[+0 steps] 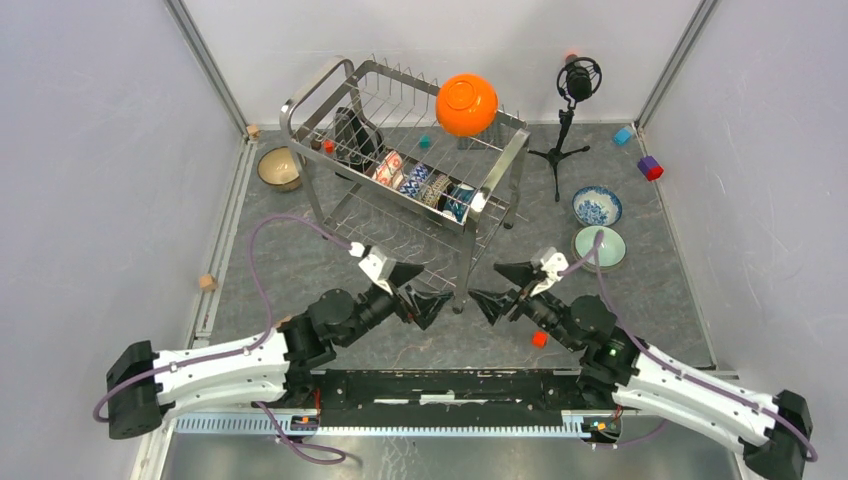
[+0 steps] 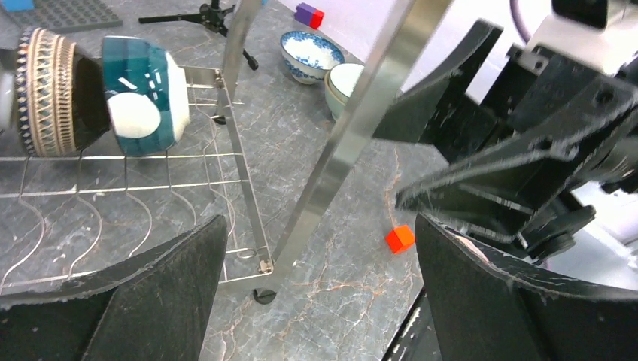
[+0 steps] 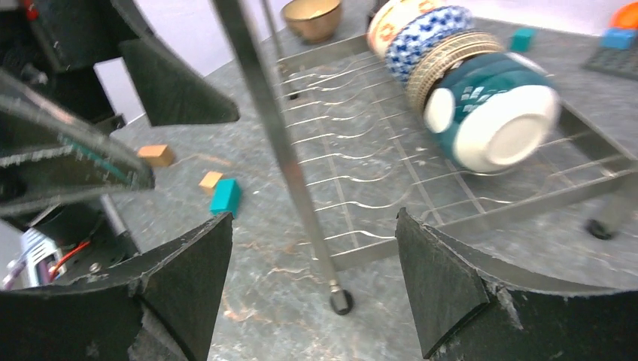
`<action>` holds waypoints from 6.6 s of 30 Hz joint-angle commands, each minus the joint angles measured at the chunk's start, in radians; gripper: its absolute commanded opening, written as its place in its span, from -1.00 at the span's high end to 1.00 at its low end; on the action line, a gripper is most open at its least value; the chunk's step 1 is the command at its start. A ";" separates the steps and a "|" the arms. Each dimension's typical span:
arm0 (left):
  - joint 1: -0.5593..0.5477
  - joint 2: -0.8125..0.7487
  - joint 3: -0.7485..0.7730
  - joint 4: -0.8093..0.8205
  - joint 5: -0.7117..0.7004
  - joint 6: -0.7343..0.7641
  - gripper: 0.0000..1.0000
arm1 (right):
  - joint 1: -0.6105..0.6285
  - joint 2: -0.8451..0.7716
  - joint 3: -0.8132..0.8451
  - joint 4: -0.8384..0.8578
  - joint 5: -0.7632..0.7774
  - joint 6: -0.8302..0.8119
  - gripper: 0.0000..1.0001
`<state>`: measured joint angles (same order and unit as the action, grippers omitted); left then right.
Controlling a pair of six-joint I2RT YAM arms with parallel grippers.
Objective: Unload the bowls from the dish rack
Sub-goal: Adjust the dish rack at the center of the board.
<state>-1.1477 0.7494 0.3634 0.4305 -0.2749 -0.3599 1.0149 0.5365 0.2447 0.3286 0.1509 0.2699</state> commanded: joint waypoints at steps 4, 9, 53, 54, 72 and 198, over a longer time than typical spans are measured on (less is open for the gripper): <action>-0.082 0.187 0.055 0.347 -0.035 0.281 -0.99 | 0.004 -0.208 -0.012 -0.191 0.207 -0.054 -0.69; -0.103 0.338 0.111 0.436 -0.108 0.337 -0.99 | 0.005 -0.235 -0.027 -0.216 0.232 -0.045 -0.68; -0.179 0.325 0.030 0.434 -0.238 0.302 0.83 | 0.005 -0.272 -0.052 -0.171 0.334 -0.088 -0.68; -0.180 0.293 0.024 0.394 -0.228 0.293 0.84 | 0.005 -0.277 -0.051 -0.172 0.342 -0.095 -0.67; -0.181 -0.471 -0.138 -0.201 -0.251 0.155 0.87 | 0.005 -0.108 -0.106 0.258 0.281 -0.261 -0.69; -0.161 -0.265 0.158 -0.931 -0.690 -0.417 -0.99 | 0.000 0.089 0.177 -0.185 -0.104 -0.107 -0.01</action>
<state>-1.3128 0.5251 0.4355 -0.3420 -1.0481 -0.6594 1.0080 0.7086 0.3702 0.2279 0.0185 0.2314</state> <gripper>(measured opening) 0.993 0.431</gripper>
